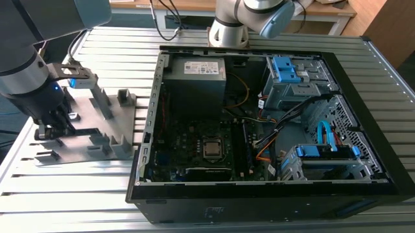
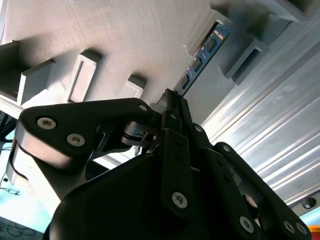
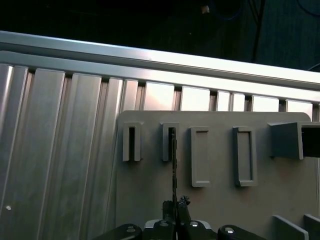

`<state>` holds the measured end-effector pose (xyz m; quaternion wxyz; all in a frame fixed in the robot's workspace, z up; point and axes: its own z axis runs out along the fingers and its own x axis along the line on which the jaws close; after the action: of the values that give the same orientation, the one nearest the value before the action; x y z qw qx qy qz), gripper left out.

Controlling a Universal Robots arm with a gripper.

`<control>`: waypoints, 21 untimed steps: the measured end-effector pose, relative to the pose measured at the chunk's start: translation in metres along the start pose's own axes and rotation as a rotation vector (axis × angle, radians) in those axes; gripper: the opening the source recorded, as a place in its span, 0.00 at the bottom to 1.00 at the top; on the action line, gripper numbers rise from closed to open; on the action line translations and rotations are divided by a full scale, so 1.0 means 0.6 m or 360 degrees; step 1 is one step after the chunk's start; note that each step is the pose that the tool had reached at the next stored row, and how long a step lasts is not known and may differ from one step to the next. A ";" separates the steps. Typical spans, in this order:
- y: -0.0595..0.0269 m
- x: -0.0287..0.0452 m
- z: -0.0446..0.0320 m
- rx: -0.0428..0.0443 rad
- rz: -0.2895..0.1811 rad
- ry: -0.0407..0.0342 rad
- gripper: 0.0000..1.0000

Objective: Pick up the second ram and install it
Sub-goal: 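Pick up the second ram and move it above second insertion slot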

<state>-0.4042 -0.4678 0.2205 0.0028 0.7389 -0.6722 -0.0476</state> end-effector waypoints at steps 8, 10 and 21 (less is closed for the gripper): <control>0.001 -0.001 -0.018 0.0000 0.0000 0.0000 0.14; 0.001 -0.001 -0.022 0.0000 0.0000 0.0000 0.14; 0.004 -0.004 -0.053 0.0000 0.0000 0.0000 0.14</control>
<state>-0.4042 -0.4678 0.2525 0.0028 0.7389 -0.6721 -0.0476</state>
